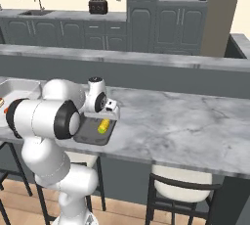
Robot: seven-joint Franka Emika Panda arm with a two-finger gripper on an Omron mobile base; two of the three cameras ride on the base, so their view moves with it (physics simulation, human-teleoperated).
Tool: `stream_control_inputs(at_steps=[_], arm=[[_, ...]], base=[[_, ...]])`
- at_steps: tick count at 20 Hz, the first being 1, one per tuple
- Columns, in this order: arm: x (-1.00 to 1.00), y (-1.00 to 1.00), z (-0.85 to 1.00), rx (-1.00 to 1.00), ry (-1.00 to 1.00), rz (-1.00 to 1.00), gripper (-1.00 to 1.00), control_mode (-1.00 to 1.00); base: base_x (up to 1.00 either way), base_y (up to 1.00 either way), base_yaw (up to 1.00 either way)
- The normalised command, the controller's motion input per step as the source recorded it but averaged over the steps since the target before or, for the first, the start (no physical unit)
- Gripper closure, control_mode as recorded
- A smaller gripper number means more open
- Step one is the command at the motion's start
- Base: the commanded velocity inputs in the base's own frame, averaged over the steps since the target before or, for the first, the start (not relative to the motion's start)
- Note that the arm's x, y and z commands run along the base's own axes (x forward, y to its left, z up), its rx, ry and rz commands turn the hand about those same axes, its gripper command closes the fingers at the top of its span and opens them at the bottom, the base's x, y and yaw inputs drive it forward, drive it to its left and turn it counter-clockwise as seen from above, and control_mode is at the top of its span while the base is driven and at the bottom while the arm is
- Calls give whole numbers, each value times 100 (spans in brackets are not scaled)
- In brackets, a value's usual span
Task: Place one cooked food and one vegetable from the large plate to each tupperware container.
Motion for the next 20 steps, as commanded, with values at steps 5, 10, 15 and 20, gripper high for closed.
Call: stream_control_inputs(at_steps=[5,10,15,20], arm=[[-30,6,97,2,-1,0,-100,-100],[-81,33,100,0,0,0,-100,-100],[-100,10,95,0,-14,0,-100,-100],[-17,-2,-1,0,-1,-1,-100,-100]], base=[[0,0,0],[0,0,0],[0,0,0],[0,0,0]])
